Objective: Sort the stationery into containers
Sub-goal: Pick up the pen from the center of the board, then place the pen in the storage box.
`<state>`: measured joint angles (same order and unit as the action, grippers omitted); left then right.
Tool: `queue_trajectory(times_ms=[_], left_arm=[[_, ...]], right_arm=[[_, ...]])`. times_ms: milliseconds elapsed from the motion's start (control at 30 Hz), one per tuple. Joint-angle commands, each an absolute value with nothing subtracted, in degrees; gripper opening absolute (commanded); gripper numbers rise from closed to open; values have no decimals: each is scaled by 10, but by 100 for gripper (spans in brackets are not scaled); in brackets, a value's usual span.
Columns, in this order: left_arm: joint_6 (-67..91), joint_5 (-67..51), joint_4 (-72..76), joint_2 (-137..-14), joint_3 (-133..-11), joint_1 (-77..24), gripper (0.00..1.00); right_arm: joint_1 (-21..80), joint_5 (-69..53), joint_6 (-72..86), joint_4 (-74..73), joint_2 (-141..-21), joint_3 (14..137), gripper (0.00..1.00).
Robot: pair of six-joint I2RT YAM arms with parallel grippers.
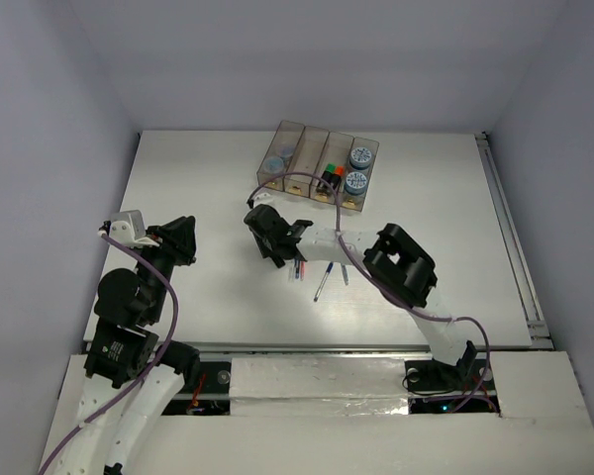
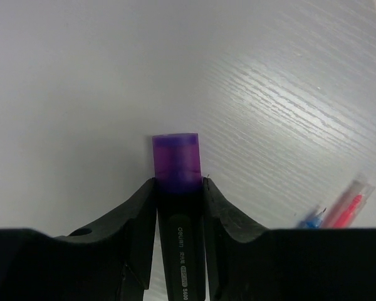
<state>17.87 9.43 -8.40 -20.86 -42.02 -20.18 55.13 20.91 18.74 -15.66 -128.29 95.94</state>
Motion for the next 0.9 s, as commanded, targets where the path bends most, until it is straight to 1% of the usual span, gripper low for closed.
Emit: queue_trajectory(times_ms=[0, 167, 300, 400, 433, 500, 667, 867], left_arm=[[175, 90, -54, -204, -423, -205, 17], [175, 92, -56, -206, -423, -205, 17], [175, 88, -55, -206, -422, -205, 17], [174, 88, -54, -207, -422, -205, 17], [175, 90, -54, -208, -422, -205, 17], [176, 91, -55, -209, -422, -205, 16], [177, 94, -56, -212, -422, -205, 13], [176, 93, -54, -220, -422, -205, 12]], right_arm=[[560, 225, 188, -156, -1280, 987, 18], [541, 200, 207, -103, -1238, 995, 16], [488, 206, 216, -54, -1177, 974, 16], [456, 224, 213, -38, -1160, 971, 16], [430, 216, 220, -40, -1158, 975, 16], [409, 211, 221, -27, -1149, 975, 17], [342, 195, 235, -28, -1164, 1002, 17], [294, 179, 255, -47, -1198, 1036, 20]])
